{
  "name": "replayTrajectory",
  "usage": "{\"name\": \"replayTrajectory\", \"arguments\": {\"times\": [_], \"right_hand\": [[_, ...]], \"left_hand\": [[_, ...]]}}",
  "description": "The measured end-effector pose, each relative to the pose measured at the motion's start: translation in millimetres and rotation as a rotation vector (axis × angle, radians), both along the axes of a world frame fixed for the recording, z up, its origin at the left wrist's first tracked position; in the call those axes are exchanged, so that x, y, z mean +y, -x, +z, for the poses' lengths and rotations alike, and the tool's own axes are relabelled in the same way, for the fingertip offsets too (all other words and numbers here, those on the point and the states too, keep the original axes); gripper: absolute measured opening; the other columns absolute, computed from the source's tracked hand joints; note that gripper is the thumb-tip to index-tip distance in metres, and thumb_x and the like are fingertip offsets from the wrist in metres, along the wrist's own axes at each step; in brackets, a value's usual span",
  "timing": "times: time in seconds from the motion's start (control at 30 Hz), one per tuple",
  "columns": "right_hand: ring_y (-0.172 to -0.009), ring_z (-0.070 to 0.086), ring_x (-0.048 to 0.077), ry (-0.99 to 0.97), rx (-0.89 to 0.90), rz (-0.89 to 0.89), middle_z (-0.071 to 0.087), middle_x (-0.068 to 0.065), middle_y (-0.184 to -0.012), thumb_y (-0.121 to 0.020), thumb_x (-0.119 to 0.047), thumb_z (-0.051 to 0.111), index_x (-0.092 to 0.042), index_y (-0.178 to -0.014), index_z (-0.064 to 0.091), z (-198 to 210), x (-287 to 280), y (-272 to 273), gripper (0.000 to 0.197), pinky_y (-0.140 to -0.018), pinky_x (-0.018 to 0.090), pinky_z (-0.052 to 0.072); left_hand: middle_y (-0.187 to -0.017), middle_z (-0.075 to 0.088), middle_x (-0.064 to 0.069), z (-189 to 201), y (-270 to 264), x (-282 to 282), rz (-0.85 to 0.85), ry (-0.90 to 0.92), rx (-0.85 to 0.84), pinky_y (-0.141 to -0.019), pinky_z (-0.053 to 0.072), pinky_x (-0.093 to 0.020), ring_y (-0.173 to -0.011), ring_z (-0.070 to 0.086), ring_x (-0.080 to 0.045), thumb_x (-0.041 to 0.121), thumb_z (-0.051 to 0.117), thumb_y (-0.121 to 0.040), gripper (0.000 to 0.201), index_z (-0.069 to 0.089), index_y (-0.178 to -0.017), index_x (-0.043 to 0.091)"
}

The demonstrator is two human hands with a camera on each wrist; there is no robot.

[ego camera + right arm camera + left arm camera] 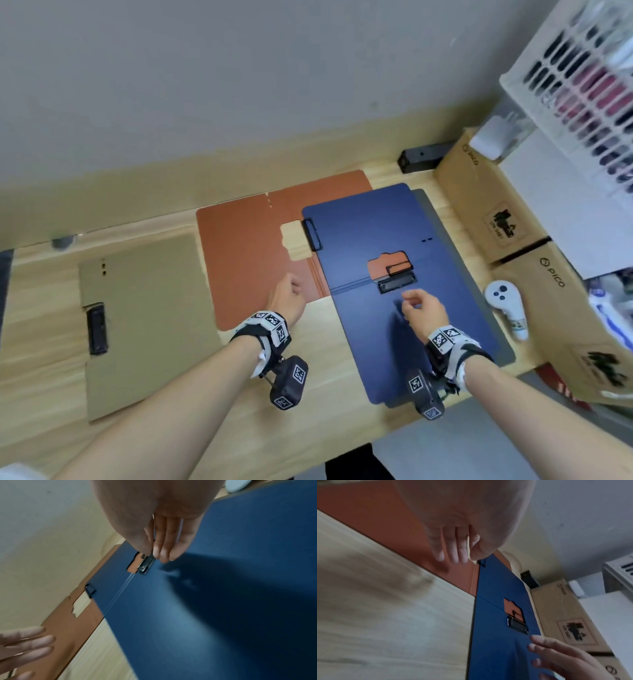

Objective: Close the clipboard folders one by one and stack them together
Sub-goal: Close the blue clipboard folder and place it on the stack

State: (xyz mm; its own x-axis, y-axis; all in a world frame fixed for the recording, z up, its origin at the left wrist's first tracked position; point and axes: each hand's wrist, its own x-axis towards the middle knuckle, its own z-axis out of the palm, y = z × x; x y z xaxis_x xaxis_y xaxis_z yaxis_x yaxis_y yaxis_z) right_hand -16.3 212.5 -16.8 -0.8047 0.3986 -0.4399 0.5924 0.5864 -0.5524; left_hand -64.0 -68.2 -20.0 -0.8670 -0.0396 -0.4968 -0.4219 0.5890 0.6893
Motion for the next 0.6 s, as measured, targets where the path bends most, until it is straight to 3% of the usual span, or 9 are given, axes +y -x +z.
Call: {"name": "replayTrajectory", "arguments": {"times": [0.13, 0.27, 0.4, 0.6], "right_hand": [[-0.091, 0.065, 0.023, -0.021, 0.004, -0.006, 0.068, 0.001, -0.092, -0.086, -0.011, 0.058, -0.018, -0.101, 0.068, -10, 37, 5, 0.019, -0.086, 0.031, 0.049], [-0.088, 0.064, 0.022, 0.004, 0.015, 0.006, 0.067, 0.001, -0.094, -0.083, -0.007, 0.061, -0.018, -0.103, 0.067, -21, 66, 17, 0.023, -0.086, 0.029, 0.049], [-0.085, 0.063, 0.023, 0.032, 0.040, 0.026, 0.066, 0.001, -0.095, -0.082, -0.009, 0.063, -0.018, -0.109, 0.065, -31, 83, 32, 0.029, -0.086, 0.030, 0.049], [-0.084, 0.064, 0.021, 0.072, 0.056, 0.032, 0.066, 0.001, -0.087, -0.081, -0.012, 0.065, -0.020, -0.104, 0.065, -47, 93, 47, 0.025, -0.085, 0.028, 0.048]], "left_hand": [[-0.102, 0.061, 0.000, -11, 4, 43, -0.095, -0.014, -0.027, -0.088, 0.049, -0.030, -0.098, 0.060, -0.020, 0.003, 0.051, -0.086, 0.030, 0.059, -0.113, 0.014], [-0.110, 0.059, -0.004, -25, 10, 82, -0.285, 0.039, 0.004, -0.095, 0.048, -0.035, -0.102, 0.059, -0.022, 0.008, 0.058, -0.083, 0.033, 0.059, -0.116, 0.011], [-0.118, 0.056, -0.003, -34, 21, 118, -0.450, 0.143, 0.089, -0.097, 0.045, -0.037, -0.112, 0.055, -0.022, 0.021, 0.062, -0.084, 0.036, 0.058, -0.120, 0.016], [-0.126, 0.049, 0.003, -39, 31, 170, -0.646, 0.334, 0.238, -0.088, 0.049, -0.039, -0.123, 0.041, -0.021, 0.047, 0.063, -0.081, 0.050, 0.053, -0.122, 0.020]]}}
